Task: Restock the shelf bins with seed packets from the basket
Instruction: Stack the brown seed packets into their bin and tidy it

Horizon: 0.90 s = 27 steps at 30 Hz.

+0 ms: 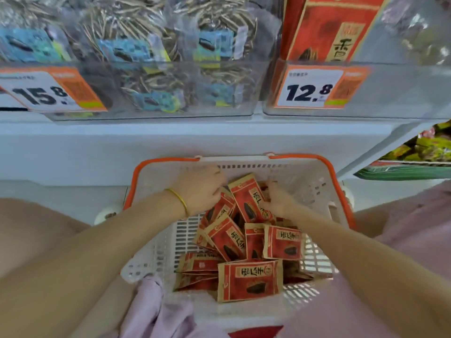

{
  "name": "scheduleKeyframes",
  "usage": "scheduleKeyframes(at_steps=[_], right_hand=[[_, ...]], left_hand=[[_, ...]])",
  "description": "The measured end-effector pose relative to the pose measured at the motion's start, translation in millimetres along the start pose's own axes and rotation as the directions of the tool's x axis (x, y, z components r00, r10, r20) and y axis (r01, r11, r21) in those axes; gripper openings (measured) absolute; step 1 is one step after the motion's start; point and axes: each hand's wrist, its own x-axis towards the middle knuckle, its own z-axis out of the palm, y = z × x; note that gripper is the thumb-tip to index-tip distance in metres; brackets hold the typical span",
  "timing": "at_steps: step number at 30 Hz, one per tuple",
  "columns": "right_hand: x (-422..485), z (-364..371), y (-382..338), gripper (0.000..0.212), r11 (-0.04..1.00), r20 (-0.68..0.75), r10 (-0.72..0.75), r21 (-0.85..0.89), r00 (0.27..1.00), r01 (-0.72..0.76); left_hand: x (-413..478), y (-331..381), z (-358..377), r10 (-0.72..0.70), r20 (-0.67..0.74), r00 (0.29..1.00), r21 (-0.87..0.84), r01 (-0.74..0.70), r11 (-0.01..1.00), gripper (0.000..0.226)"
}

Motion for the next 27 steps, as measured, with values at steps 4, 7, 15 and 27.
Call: scheduleKeyframes(at_steps=[4, 7, 15, 27], right_hand=[[15.9, 22.3, 7.5, 0.063, 0.988, -0.058, 0.113, 0.113, 0.992, -0.106], [24.7, 21.6, 11.7, 0.057, 0.966, -0.051, 0.158, 0.215, 0.986, -0.144], [16.5, 20.7, 24.3, 0.05, 0.966, -0.008, 0.009, 0.258, 1.0, -0.006], [19.8, 41.0, 26.2, 0.023, 0.983, -0.218, 0.064, 0.184, 0.974, -0.023]], left_hand=[[13.3, -4.2, 14.8, -0.042, 0.114, 0.993, 0.029, 0.039, 0.999, 0.033], [19.6, -7.9, 31.9, -0.092, 0.21, 0.973, 0.035, 0.087, 0.996, 0.033], [36.4, -8.1, 85.0, -0.154, 0.34, 0.928, -0.141, 0.212, 0.967, 0.019], [37.6, -10.2, 97.9, -0.277, 0.426, 0.862, -0.42, 0.459, 0.783, 0.037]])
